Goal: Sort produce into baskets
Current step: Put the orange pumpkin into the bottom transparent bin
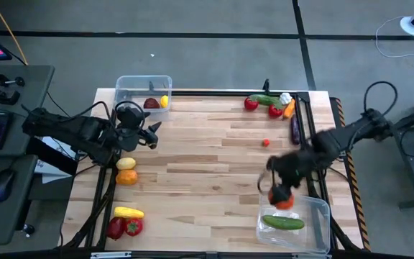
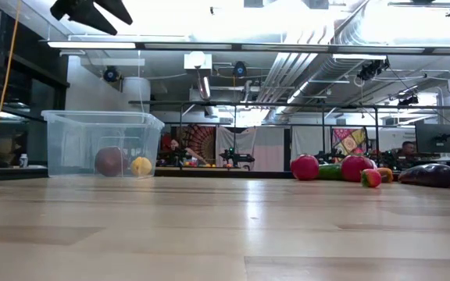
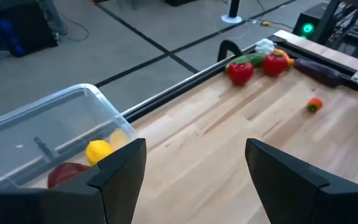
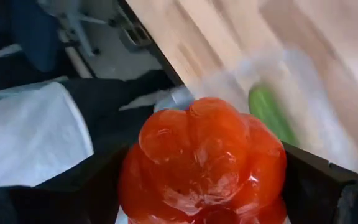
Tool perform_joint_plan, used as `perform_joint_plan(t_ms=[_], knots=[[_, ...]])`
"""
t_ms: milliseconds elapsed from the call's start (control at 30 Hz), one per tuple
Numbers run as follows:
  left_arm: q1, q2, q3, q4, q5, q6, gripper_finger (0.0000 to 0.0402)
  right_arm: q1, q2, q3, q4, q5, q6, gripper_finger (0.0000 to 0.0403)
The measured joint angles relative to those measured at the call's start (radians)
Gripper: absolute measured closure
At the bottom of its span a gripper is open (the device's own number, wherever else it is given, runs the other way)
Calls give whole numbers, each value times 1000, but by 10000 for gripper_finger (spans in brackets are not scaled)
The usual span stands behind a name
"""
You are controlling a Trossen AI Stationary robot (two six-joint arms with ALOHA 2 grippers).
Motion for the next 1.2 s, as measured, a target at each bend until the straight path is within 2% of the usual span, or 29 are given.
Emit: perform_joint_plan(t_ms=[133,300,633,1067,1200], knots=[[27,0,0,13,31,39,140,137,71,0,0,15,139,75],[52,0,0,69,86,127,140,216,163,0,4,15,157,59],[66,0,0,118,125,186,140,225,275,-1,12,10,153,44],[65,0,0,118,139,186,140,220,281,-1,9,-14,157,42],[65,0,0,118,139,186,140,220,281,-1,9,-21,157,21]])
